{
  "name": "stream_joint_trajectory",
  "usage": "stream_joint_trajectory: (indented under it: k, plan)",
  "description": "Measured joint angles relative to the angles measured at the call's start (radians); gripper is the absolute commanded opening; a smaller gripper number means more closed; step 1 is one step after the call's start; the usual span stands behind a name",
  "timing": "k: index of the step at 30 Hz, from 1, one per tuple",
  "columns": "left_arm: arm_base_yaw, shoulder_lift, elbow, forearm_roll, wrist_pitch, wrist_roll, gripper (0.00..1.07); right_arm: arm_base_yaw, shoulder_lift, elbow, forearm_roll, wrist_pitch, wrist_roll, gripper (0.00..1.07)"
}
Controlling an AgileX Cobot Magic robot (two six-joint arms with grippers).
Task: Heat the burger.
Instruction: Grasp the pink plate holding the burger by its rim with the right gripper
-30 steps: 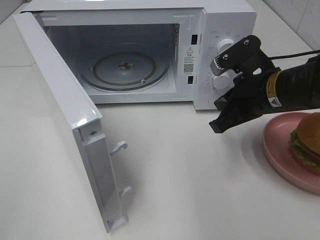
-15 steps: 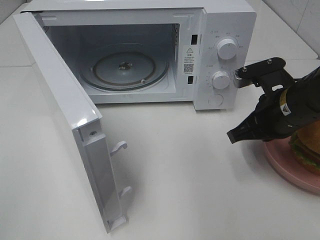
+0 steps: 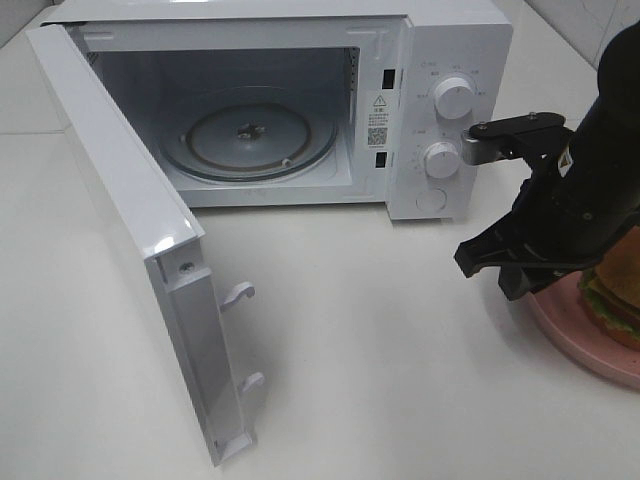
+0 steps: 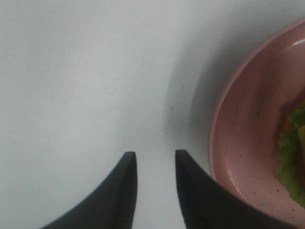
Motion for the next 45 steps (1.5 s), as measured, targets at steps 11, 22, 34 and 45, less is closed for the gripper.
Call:
stream_joint_trajectory:
  k: [11, 22, 34, 45]
  plan:
    - [0.0, 0.0, 0.0, 0.0, 0.0, 0.0, 0.0, 0.0, 0.004, -0.032, 0.002, 0.044, 0.045, 0.76]
    - [0.0, 0.0, 0.0, 0.0, 0.0, 0.0, 0.0, 0.0, 0.191, -0.16, -0.076, 0.13, 0.124, 0.76]
    - [0.0, 0.0, 0.0, 0.0, 0.0, 0.0, 0.0, 0.0, 0.354, -0.212, -0.212, 0.194, 0.179, 0.71]
    - [0.0, 0.0, 0.0, 0.0, 0.0, 0.0, 0.0, 0.0, 0.411, -0.212, -0.301, 0.192, 0.203, 0.54]
